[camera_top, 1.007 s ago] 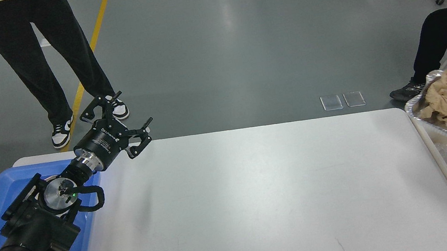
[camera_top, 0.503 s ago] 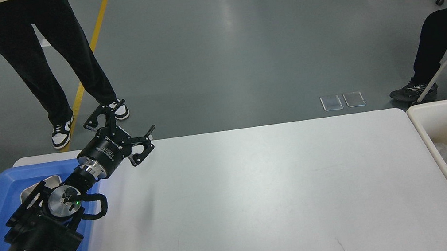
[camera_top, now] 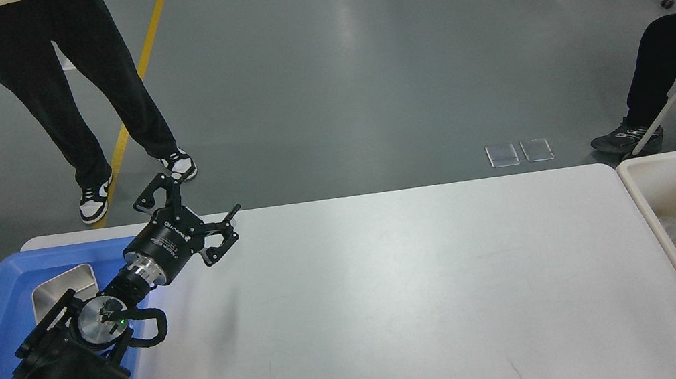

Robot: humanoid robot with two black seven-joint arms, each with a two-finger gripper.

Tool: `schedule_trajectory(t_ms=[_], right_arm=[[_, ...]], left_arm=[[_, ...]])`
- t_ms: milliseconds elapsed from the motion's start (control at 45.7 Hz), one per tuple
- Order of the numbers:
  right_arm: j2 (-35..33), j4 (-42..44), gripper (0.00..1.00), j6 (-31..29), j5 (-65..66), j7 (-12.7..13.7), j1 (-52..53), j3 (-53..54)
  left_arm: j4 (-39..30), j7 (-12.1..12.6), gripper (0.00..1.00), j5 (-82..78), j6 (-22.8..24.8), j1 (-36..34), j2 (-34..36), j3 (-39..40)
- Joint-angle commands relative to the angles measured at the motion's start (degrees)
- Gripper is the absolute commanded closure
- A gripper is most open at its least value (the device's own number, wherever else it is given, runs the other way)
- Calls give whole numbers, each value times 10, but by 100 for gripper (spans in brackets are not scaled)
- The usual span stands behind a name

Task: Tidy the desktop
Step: 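Release the foil tray in the bin and withdraw the right gripper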

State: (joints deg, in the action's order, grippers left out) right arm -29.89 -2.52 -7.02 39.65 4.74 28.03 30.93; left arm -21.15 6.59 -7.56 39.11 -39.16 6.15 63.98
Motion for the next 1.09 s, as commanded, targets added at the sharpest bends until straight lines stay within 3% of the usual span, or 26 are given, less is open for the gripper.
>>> schedule_trajectory(t_ms=[0, 22, 44, 66, 88, 438, 613, 678, 788, 963, 1072], right_arm=[[5, 6, 100, 19, -14, 0, 0, 1], [7, 7, 100, 22, -18, 1, 0, 1], [9, 7, 66, 21, -26, 0, 0, 1], [10, 8, 20, 23, -30, 0, 0, 1], [9, 8, 0, 18, -34, 1, 0, 1], [6, 7, 0, 21, -48, -1, 3, 4], [-1, -20, 0, -10, -136, -34, 115, 122], [0, -44, 0, -69, -172, -63, 154, 178], [15, -81, 0, -169, -213, -134, 167, 266], [104, -67, 0, -342, -220, -218, 145, 306], [153, -56, 0, -365, -239, -257, 106, 327]], left_arm=[[0, 0, 4, 0, 2, 4, 0, 0], [0, 0, 4, 0, 2, 4, 0, 0], [0, 0, 4, 0, 2, 5, 0, 0], [0, 0, 4, 0, 2, 5, 0, 0], [0, 0, 4, 0, 2, 5, 0, 0], [-1, 0, 4, 0, 10, 13, 2, 0], [0, 0, 4, -1, 10, 14, 3, 0], [0, 0, 4, -1, 10, 14, 3, 0], [0, 2, 4, -1, 17, 12, 8, 0], [1, 2, 4, -2, 14, -3, 3, -6], [1, 0, 4, -2, 12, -12, 0, -17]])
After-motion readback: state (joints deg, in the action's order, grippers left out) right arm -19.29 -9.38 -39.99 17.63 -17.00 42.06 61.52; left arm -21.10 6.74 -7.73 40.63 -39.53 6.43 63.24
